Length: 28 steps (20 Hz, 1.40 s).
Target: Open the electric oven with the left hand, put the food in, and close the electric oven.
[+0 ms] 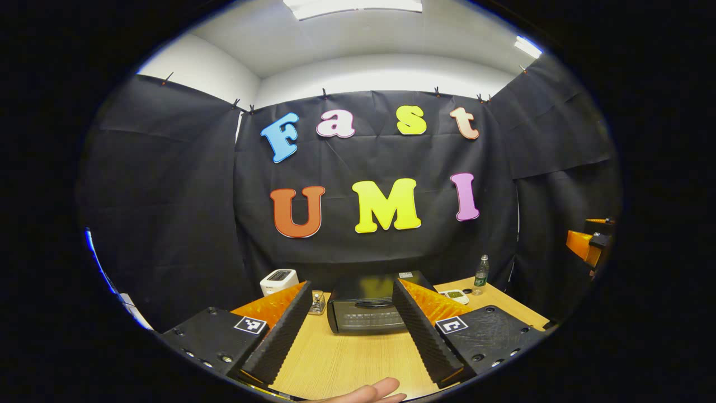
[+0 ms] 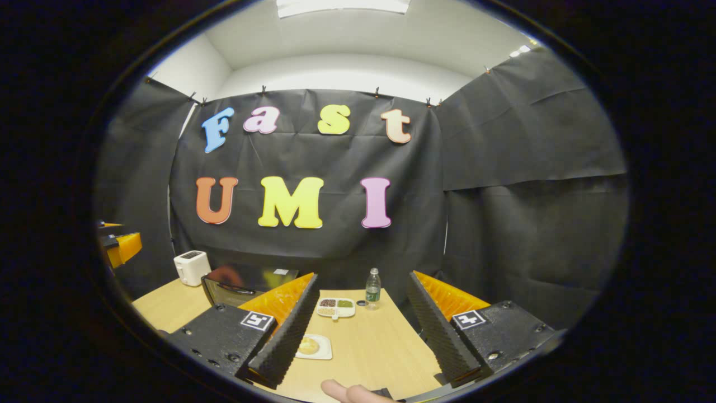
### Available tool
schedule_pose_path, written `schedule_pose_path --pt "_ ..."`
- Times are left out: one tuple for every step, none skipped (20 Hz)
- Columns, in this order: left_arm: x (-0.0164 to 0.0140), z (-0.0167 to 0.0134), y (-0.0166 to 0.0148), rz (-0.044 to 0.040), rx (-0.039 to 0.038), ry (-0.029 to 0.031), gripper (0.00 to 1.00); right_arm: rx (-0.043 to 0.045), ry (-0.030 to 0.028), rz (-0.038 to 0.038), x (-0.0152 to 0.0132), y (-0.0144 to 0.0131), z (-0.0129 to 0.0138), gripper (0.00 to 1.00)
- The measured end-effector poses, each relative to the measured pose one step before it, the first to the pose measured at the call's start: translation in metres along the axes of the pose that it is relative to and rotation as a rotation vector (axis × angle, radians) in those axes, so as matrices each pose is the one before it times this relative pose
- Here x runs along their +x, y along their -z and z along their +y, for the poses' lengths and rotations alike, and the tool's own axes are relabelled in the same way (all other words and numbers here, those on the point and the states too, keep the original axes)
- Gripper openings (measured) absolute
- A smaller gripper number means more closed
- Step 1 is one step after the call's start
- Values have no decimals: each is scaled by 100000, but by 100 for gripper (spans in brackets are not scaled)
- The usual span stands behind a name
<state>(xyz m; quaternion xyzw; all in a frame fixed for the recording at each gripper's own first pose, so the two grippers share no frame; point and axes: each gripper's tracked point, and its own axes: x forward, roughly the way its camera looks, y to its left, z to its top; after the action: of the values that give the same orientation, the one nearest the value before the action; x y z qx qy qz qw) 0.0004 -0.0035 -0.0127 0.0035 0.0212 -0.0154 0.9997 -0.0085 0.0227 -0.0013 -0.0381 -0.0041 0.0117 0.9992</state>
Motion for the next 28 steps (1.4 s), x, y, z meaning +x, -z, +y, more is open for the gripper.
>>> schedule_pose_path --pt "81 -122 57 16 -241 534 94 85 -609 -108 -98 -19 136 100" --pt "75 -40 135 -245 -758 753 94 17 45 -90 98 45 40 100" --pt "162 -34 -42 -772 -640 366 94 233 410 -112 77 35 -113 95" --pt "253 75 -59 -981 -552 39 94 291 77 -277 10 89 -61 95" --pt "349 5 -51 -868 -509 -48 94 458 13 -317 -60 47 3 95" --pt "725 -17 224 169 -642 -324 94 416 -244 9 24 312 -13 95" --pt "971 -130 366 85 -672 -49 94 482 -900 -533 -9 42 159 95" --pt "1218 68 226 -45 -181 90 94 401 -828 -826 -116 65 173 95" --pt "1250 102 282 125 184 -345 94 457 -179 -573 63 -6 -39 95" --pt "1364 178 288 -202 16 -389 94 347 233 -317 188 212 -311 95" --pt "1434 60 422 -194 -447 -314 94 30 -366 -523 127 135 -5 95" --pt "1668 -197 616 727 -691 397 94 -45 55 -516 186 130 12 95" --pt "1528 -344 914 1195 -118 1092 94 -41 505 -383 144 100 -210 100" --pt "1494 -234 836 1078 214 1123 94 254 442 -529 182 96 -326 100" --pt "1480 -402 652 413 -15 1740 94 283 -125 -425 206 76 -95 100" --pt "1625 -133 956 1114 436 655 94 182 -162 -419 32 229 18 100" --pt "1559 18 996 1286 652 87 94 144 -242 -321 285 148 -97 100" --pt "1536 45 1038 973 728 -563 94 225 -895 -705 240 82 -20 100" --pt "1451 -48 806 1047 1362 7 94 598 -1076 -380 196 83 -1 100" --pt "1455 -452 1130 1804 666 519 94 704 -422 103 218 315 -167 100" --pt "1181 -388 909 1888 199 360 94 566 -321 275 226 375 -383 100" --pt "1149 -322 786 1581 -935 666 94 488 2 483 311 357 -357 94" --pt "1098 -605 660 1054 -1477 1970 94 347 553 694 257 283 -525 94" --pt "1066 -582 828 1583 -1603 1922 94 117 616 706 323 327 -494 94" --pt "887 -300 752 1555 -986 589 94 58 594 580 308 202 -455 94" --pt "829 -43 743 1832 -563 -197 94 -112 800 491 181 254 -448 94" --pt "770 -16 746 1670 -428 -464 94 -302 659 155 84 47 -434 94" --pt "641 -169 590 1889 165 -260 94 -267 552 -61 60 124 -360 95"
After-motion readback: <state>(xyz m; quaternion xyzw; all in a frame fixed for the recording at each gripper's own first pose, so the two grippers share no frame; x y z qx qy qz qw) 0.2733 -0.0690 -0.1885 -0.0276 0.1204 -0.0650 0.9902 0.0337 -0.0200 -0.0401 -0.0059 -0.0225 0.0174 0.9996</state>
